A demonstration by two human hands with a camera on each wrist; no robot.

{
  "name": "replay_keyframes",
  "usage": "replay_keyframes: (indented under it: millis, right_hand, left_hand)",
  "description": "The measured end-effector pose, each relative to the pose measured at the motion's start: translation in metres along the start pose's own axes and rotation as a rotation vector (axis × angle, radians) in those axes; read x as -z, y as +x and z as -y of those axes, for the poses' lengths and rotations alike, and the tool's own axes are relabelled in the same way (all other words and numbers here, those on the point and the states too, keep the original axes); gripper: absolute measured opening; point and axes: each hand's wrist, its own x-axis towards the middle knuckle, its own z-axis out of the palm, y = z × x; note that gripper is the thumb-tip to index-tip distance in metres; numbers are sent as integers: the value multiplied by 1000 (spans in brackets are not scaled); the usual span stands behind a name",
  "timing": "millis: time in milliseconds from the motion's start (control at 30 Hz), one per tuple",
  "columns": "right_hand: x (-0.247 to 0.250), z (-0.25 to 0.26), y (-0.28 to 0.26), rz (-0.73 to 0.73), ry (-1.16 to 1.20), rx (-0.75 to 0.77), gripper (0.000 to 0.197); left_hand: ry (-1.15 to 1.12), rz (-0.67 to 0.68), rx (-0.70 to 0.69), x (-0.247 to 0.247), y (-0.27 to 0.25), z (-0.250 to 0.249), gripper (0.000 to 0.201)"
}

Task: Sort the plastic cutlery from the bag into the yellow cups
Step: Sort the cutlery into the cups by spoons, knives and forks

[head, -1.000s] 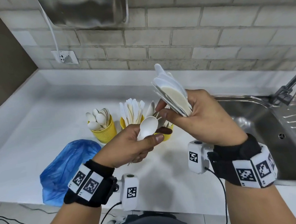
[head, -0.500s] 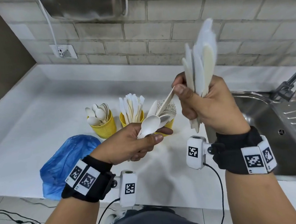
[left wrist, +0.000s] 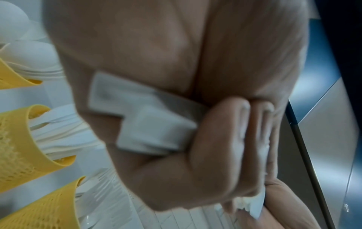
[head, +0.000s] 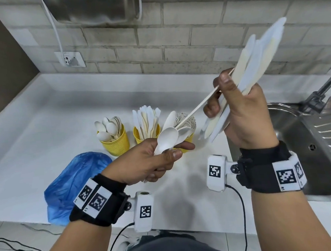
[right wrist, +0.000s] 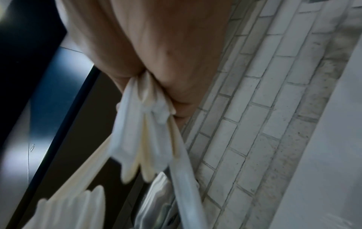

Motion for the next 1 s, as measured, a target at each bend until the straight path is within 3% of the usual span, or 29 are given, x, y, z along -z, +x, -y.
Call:
replay_keyframes:
  millis: [67, 167, 300, 467, 600, 733, 933, 1000]
  right_hand:
    - [0, 0, 2, -104, 103, -25, 29]
    - [7, -1, 6, -299, 286, -104, 20]
    - [14, -3, 8, -437, 572, -208, 22]
    - [5, -11, 2, -524, 435, -74, 12]
    - [-12, -15, -3, -497, 190, 161, 9]
    - [-30, -24, -12, -360, -50, 313, 14]
    - [-45, -54, -29, -223, -215, 214, 15]
    - [-46, -67, -34, -188, -251, 156, 11]
  left_hand:
    - [0, 8, -1, -1, -1, 0, 37]
    - [-34, -14, -7, -2, -1, 1, 37]
    - [-115, -140, -48, -5, 1, 4, 33]
    - [-277, -360, -51, -11, 13, 7, 38]
    - [-427, -456, -11, -17, 19, 8, 34]
    - [-595, -384, 15, -23, 26, 7, 36]
    - [-750, -360, 32, -22, 35, 11, 38]
    - [-762, -392, 36, -17, 39, 17, 50]
